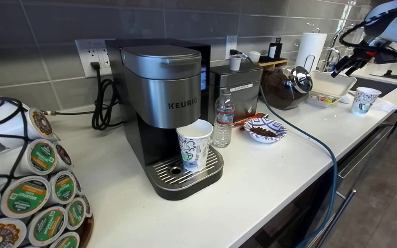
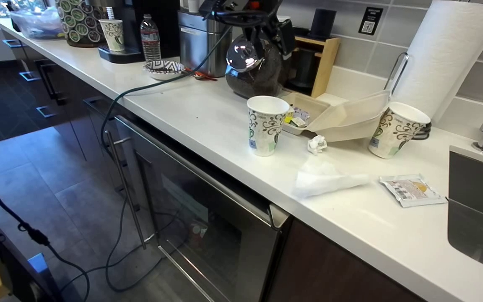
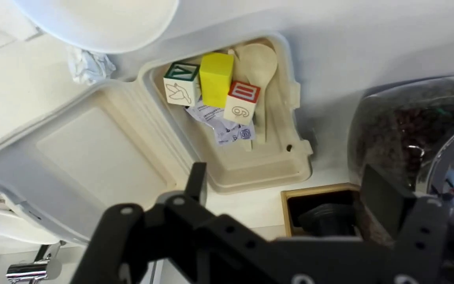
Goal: Remove one white square and yellow block from the food pack.
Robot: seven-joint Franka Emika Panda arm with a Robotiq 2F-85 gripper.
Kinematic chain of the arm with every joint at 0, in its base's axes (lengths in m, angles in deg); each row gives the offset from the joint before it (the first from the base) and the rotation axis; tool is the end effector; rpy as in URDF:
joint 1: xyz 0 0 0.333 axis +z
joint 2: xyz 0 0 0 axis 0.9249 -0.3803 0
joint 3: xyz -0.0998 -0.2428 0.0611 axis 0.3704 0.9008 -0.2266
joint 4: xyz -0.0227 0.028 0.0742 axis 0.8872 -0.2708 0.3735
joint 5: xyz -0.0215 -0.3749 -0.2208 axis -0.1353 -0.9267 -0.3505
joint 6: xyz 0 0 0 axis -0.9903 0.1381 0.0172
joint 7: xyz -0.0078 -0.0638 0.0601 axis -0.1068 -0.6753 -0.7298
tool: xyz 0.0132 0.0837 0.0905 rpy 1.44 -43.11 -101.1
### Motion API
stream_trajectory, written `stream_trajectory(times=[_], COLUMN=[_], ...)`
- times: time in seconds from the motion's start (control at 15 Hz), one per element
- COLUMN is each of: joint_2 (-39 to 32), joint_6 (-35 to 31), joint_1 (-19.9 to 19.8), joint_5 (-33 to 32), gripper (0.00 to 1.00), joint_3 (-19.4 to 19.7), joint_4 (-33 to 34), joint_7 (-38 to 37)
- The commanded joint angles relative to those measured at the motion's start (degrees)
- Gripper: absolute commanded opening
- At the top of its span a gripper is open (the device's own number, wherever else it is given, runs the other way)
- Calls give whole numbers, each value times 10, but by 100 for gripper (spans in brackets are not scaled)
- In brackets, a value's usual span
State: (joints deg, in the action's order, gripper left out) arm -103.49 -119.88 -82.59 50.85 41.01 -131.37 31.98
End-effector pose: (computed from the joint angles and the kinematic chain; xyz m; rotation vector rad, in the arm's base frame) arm 0.6234 -0.3870 0.3224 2.9422 -0.3417 0.7468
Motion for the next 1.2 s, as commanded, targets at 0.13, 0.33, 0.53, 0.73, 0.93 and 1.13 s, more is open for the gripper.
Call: stream_trajectory(times=[0.13, 0.33, 0.53, 0.73, 0.93, 1.13], joint_2=[-38, -89, -126, -158, -185, -208], joint_6=[69, 132, 186, 202, 189, 173], joint_1=[-75, -111, -141, -149, -144, -128], joint_5=[-89, -101, -84, -78, -88, -109], gripper=[100, 100, 100, 100, 100, 100], joint_3=[-66, -87, -117, -133, -137, -124], joint_4=[61, 127, 182, 231, 268, 293], joint_7=[-42, -48, -47, -81, -119, -171])
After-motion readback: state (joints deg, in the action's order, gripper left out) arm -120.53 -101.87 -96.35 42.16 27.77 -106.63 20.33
